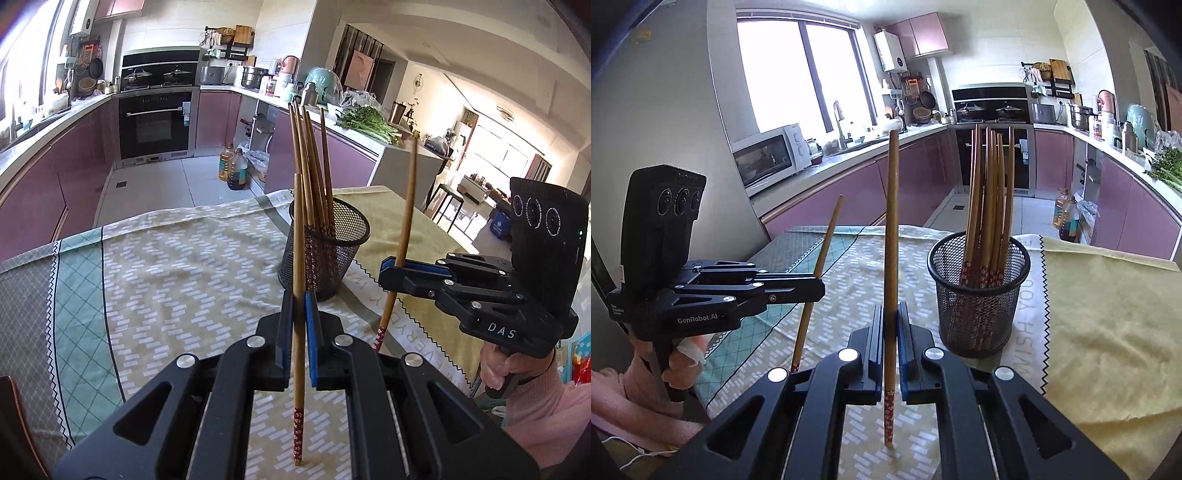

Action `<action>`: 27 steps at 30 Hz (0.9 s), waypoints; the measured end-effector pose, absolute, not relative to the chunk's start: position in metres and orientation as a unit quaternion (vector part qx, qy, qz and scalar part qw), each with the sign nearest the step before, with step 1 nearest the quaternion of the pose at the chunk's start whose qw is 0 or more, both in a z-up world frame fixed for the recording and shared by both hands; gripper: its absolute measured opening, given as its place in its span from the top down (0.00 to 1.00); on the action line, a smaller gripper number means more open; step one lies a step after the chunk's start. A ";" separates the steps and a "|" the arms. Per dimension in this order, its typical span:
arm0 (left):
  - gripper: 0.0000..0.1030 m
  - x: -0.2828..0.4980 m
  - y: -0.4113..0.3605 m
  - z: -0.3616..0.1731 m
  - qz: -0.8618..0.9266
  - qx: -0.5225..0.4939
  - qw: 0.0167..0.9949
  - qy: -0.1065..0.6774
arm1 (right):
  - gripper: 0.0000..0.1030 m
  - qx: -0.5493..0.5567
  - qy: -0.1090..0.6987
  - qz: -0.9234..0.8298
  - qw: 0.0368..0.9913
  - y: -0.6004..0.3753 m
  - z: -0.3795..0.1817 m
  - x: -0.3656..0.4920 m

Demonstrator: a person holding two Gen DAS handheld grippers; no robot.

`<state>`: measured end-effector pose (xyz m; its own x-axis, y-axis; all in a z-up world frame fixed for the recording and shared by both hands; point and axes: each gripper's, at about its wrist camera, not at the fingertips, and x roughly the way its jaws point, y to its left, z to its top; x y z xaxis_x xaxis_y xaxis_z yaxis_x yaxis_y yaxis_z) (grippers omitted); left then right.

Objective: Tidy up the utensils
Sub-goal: 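Lift the chopstick upright with the left tool while the right tool lifts its own, then carry the chopstick over the mesh cup with the left tool while the right tool follows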

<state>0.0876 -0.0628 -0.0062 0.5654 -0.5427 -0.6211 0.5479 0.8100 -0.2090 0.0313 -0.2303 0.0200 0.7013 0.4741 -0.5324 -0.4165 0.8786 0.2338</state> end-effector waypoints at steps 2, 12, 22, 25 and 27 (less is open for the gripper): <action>0.93 0.087 -0.061 -0.004 -0.309 0.001 0.886 0.347 | 0.94 0.049 0.298 0.240 0.923 -0.233 0.021 0.031; 0.93 0.083 -0.058 0.007 -0.324 -0.007 0.885 0.334 | 0.94 0.049 0.286 0.237 0.927 -0.233 0.031 0.033; 0.93 0.081 -0.056 0.013 -0.326 -0.011 0.888 0.325 | 0.94 0.049 0.282 0.233 0.930 -0.234 0.034 0.033; 0.93 0.082 -0.056 0.015 -0.326 -0.012 0.889 0.321 | 0.94 0.048 0.279 0.231 0.931 -0.235 0.035 0.033; 0.93 0.082 -0.056 0.017 -0.327 -0.013 0.890 0.318 | 0.94 0.048 0.278 0.229 0.931 -0.236 0.035 0.034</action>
